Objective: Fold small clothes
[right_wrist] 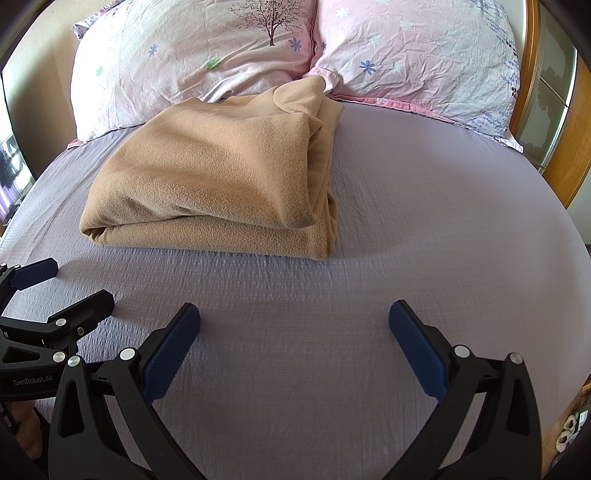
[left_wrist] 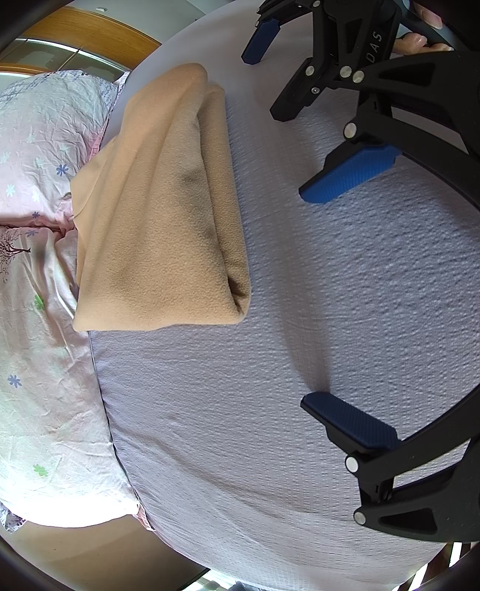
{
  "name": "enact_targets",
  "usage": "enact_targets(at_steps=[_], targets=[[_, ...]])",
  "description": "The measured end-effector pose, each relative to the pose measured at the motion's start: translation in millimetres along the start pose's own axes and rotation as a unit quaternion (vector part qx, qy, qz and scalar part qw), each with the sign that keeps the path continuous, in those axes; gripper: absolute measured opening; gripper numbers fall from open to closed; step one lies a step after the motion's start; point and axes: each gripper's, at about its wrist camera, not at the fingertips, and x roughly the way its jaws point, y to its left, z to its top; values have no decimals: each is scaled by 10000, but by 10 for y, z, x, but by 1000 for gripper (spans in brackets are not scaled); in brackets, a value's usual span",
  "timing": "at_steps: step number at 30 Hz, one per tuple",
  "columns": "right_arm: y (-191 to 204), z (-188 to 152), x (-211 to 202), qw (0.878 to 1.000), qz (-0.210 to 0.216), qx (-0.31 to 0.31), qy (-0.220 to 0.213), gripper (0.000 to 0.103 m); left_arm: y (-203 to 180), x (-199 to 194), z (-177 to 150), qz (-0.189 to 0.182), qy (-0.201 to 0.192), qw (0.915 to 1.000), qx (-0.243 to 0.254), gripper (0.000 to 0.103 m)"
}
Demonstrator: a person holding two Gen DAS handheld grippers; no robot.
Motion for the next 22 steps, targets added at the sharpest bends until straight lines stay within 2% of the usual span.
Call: enact_targets(at_steps=[22], targets=[[-4,1,4,10000,3,-5,-2,102,13,5,-9,3,-4,10000,-1,101]])
